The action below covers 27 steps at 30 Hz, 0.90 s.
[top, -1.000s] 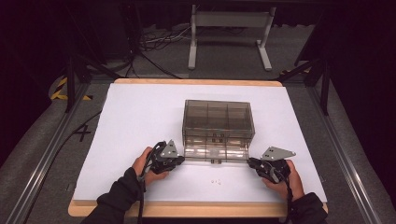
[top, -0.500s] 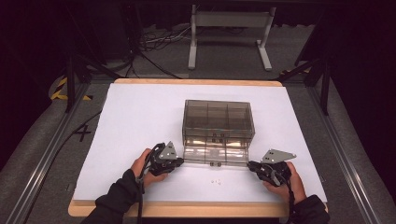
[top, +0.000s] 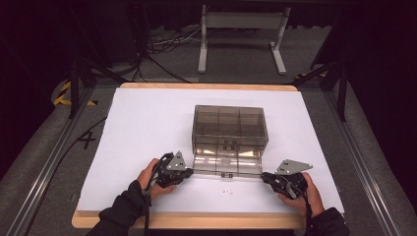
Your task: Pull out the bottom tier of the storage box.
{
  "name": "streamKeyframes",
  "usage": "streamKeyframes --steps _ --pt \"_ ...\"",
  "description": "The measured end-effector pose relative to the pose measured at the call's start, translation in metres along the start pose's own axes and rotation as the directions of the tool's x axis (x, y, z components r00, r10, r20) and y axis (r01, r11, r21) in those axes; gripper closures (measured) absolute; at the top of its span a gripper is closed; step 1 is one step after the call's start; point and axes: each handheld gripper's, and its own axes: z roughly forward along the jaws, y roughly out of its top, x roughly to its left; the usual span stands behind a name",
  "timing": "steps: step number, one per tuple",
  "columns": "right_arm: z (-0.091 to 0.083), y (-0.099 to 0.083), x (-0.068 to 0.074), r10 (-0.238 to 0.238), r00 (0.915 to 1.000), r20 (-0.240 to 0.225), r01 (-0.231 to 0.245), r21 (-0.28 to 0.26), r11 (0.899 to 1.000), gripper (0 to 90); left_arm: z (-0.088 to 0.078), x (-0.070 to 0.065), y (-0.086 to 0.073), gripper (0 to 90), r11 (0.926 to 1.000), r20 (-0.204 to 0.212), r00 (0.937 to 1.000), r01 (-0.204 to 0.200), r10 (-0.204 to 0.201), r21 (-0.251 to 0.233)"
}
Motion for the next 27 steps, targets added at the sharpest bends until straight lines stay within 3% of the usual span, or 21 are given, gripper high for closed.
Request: streamKeyframes --steps 27 --pt "-0.0048 -0.0023 0.0053 -0.011 0.9999 -0.006 0.011 0.011 1.000 82.5 -0.0035 -0.0090 -0.0041 85.9 1.0000 0.020 0.9998 0.000 0.000 -0.006"
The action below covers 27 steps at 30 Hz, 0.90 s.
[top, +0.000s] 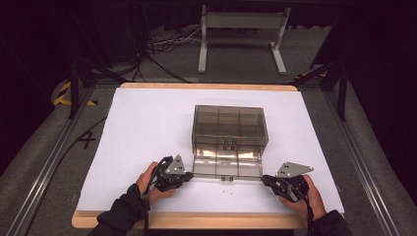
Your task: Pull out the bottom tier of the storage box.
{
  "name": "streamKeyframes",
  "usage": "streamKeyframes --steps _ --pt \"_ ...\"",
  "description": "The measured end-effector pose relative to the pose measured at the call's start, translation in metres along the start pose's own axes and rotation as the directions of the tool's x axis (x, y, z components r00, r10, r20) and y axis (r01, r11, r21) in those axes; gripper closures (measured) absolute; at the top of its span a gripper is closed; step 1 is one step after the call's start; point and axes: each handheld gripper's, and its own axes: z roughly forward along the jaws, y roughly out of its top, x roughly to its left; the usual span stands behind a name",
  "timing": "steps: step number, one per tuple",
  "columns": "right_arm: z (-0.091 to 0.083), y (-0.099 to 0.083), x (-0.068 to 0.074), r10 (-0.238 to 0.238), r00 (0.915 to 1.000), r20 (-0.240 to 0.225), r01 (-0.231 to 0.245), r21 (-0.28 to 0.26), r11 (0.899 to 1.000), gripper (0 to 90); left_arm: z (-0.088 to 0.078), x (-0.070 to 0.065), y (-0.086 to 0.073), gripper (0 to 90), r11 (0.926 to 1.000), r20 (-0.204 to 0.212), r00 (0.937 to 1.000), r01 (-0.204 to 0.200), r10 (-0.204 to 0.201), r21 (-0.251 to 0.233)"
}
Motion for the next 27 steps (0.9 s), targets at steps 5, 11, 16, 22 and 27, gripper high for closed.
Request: streamKeyframes --steps 5,11,16,22,27 --pt "-0.0018 0.0003 0.0011 -0.004 1.0000 -0.001 0.004 -0.002 1.000 82.3 -0.0002 -0.0002 0.0001 85.9 1.0000 -0.002 1.0000 -0.002 0.002 0.001" --pt "-0.0041 0.0031 0.0018 -0.006 1.0000 -0.003 0.006 -0.020 1.000 82.0 -0.0006 -0.0015 0.0004 85.9 1.0000 0.002 1.0000 -0.007 0.007 0.004" --pt "-0.0043 0.0032 0.0022 -0.006 1.0000 -0.004 0.006 -0.015 1.000 80.8 -0.0013 -0.0030 0.0002 86.0 0.9999 0.003 0.9999 -0.014 0.014 0.007" --pt "-0.0047 0.0030 0.0022 0.000 0.9999 -0.013 0.000 -0.019 1.000 80.7 -0.0022 -0.0058 -0.0014 85.9 0.9999 0.005 0.9999 -0.014 0.014 0.003" --pt "-0.0062 0.0036 0.0041 -0.018 0.9998 0.001 0.018 -0.017 1.000 80.5 -0.0083 -0.0065 -0.0040 84.0 0.9994 -0.002 1.0000 -0.001 0.001 -0.036"
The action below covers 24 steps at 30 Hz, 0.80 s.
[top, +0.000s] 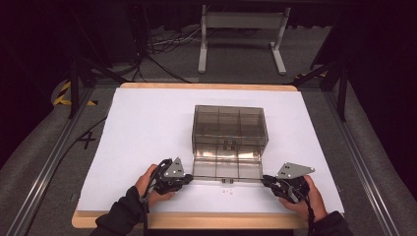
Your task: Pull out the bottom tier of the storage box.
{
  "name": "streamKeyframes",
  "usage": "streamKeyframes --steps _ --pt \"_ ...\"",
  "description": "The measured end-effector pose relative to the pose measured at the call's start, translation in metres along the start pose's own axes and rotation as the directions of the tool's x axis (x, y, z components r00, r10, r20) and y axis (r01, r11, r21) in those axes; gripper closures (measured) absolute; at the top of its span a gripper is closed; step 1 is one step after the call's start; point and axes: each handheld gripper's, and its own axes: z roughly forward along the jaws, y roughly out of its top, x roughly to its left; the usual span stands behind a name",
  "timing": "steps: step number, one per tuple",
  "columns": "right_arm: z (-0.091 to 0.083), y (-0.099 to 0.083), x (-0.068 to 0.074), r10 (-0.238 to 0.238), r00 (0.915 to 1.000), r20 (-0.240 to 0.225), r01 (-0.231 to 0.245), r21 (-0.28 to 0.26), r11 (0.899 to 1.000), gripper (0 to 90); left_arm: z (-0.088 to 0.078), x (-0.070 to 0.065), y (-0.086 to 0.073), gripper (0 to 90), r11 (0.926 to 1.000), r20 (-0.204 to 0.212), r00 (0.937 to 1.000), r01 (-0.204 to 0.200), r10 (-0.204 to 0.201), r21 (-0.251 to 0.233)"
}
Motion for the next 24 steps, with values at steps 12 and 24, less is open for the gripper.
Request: streamKeyframes --steps 12,24 --pt "-0.016 0.009 0.014 -0.031 0.9990 -0.031 0.027 -0.123 0.992 84.3 -0.027 -0.008 -0.023 73.8 0.9849 -0.055 0.9977 0.029 -0.039 -0.171" --pt "-0.008 0.019 0.042 -0.110 0.9880 -0.109 0.086 -0.200 0.976 84.4 -0.034 -0.013 -0.039 55.2 0.9773 -0.106 0.9917 0.049 -0.073 -0.206"
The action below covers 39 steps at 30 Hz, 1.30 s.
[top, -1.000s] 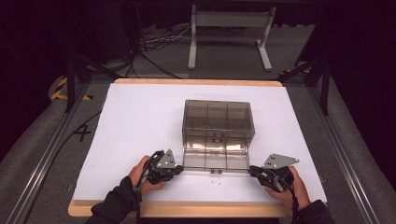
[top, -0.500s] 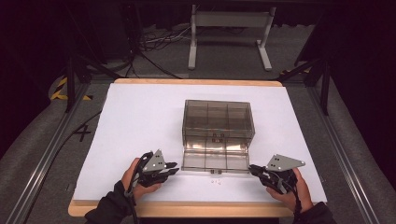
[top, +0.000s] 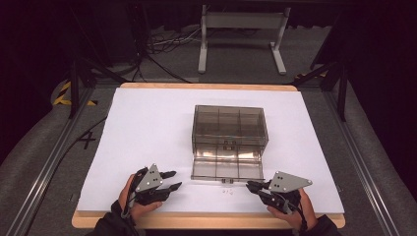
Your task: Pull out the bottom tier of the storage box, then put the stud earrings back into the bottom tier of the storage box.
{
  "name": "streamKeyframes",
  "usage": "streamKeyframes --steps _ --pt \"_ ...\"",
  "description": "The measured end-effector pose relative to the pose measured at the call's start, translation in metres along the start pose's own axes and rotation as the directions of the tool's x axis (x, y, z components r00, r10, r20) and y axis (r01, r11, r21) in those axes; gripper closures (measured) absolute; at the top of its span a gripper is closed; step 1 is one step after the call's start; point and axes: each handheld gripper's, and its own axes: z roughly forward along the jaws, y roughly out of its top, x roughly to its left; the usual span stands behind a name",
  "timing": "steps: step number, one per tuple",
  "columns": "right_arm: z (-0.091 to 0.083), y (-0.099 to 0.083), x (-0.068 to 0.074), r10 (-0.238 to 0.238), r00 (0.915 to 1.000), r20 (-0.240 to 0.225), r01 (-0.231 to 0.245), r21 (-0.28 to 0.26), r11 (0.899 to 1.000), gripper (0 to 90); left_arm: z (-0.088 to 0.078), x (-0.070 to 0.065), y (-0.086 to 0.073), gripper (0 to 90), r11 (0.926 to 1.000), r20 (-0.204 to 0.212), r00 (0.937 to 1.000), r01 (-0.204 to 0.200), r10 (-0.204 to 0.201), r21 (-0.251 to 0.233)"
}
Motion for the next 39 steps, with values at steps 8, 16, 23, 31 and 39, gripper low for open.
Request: streamKeyframes --steps 8,16,23,31,39 --pt "0.013 0.002 0.007 -0.032 0.9986 -0.042 0.032 0.002 0.999 84.4 -0.006 0.006 -0.011 40.3 0.9968 -0.065 0.9951 0.072 -0.074 -0.033" --pt "0.033 -0.002 0.013 -0.054 0.9953 -0.081 0.057 0.030 0.998 81.8 -0.005 0.007 -0.014 35.8 0.9968 -0.072 0.9944 0.075 -0.077 -0.026" --pt "0.041 0.000 0.021 -0.069 0.9922 -0.104 0.072 0.028 0.997 79.4 -0.005 0.008 -0.014 34.6 0.9970 -0.073 0.9945 0.074 -0.076 -0.023" --pt "0.047 -0.004 0.020 -0.089 0.9900 -0.110 0.095 0.053 0.994 80.0 -0.004 0.008 -0.013 33.0 0.9971 -0.066 0.9950 0.074 -0.075 -0.013" --pt "0.043 -0.007 0.021 -0.077 0.9910 -0.109 0.083 0.050 0.995 80.4 -0.001 0.010 -0.012 32.6 0.9972 -0.069 0.9948 0.074 -0.074 -0.002"
